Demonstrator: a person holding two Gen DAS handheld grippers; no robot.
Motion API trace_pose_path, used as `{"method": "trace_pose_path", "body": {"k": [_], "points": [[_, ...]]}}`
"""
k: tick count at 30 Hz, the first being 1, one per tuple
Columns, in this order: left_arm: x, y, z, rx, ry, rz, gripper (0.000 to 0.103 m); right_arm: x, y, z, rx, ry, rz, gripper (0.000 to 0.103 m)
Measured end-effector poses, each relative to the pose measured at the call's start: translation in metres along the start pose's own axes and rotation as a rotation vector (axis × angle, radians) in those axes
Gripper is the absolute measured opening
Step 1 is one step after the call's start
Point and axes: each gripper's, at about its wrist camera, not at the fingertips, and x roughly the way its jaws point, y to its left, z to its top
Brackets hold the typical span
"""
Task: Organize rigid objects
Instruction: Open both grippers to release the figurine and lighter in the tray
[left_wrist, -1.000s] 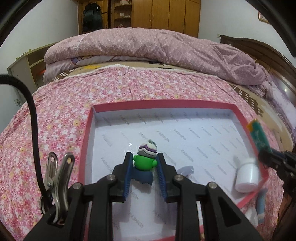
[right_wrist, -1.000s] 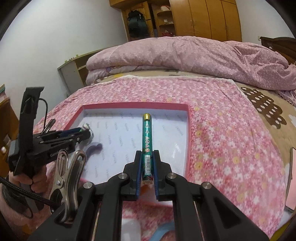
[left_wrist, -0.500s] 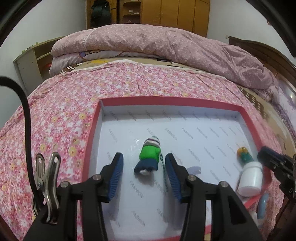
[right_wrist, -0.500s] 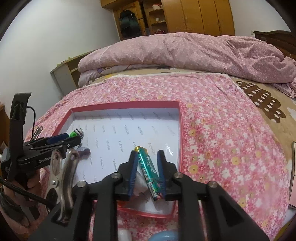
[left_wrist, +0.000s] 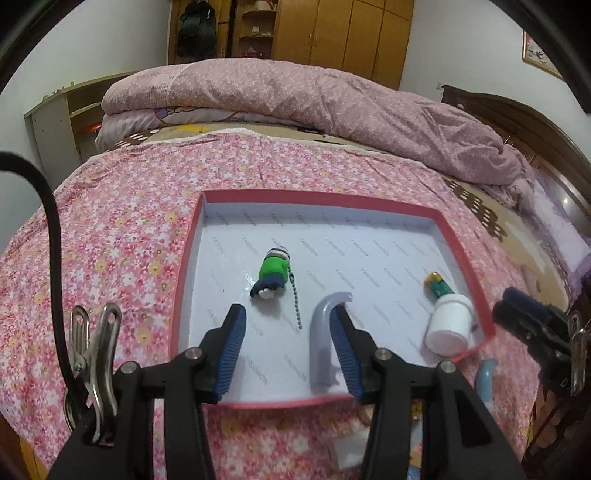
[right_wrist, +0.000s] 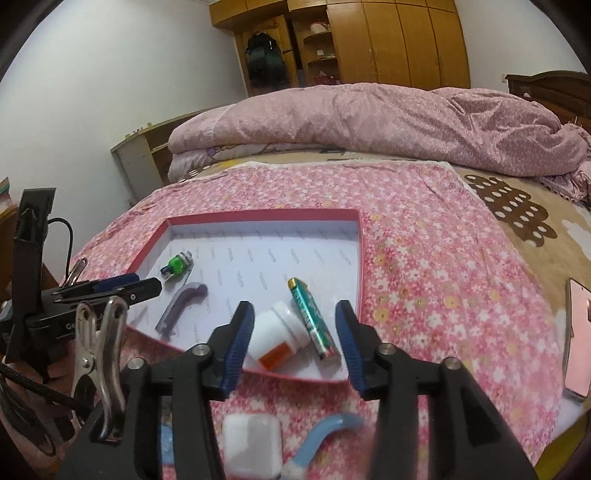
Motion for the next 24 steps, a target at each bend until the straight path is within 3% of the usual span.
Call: {"method": "trace_pose_path", "body": {"k": [24], "points": [[-0.058, -0.008, -0.050, 0.013, -0.009, -0.031, 0.050, -0.055, 0.021, -0.044, 0.015, 0.002, 0.034, 0.055]]}}
